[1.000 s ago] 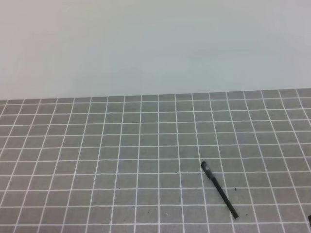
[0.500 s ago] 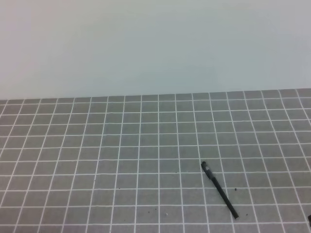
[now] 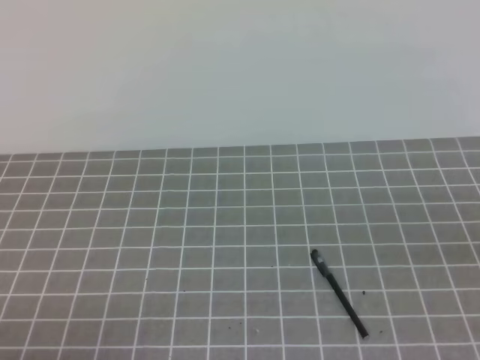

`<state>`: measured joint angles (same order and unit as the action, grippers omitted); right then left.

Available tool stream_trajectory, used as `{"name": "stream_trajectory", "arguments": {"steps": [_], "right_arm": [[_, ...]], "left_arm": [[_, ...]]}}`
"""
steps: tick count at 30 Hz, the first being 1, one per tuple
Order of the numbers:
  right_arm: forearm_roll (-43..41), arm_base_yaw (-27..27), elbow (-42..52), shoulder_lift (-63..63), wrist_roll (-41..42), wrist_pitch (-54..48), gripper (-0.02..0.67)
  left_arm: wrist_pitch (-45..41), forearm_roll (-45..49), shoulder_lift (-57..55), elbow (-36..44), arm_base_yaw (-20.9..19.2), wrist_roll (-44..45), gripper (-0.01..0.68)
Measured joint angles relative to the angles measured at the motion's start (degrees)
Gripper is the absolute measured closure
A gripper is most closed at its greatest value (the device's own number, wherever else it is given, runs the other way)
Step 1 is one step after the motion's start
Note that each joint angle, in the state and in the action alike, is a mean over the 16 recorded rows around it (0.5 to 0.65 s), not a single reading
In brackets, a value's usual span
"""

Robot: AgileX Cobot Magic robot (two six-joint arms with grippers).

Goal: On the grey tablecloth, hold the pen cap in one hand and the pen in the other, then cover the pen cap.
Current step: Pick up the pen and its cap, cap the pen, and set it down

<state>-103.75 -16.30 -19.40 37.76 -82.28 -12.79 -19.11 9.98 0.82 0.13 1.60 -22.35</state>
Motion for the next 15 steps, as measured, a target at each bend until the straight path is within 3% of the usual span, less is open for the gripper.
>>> {"name": "stream_trajectory", "arguments": {"steps": [7, 15], "right_arm": [[0.0, 10.3, 0.0, -7.3, -0.5, -2.2, 0.652], [0.0, 13.7, 0.7, -12.3, -9.2, 1.2, 0.652]], "left_arm": [[0.0, 0.0, 0.0, 0.0, 0.0, 0.0, 0.675], [0.0, -0.1, 0.0, 0.0, 0.0, 0.0, 0.675]]}}
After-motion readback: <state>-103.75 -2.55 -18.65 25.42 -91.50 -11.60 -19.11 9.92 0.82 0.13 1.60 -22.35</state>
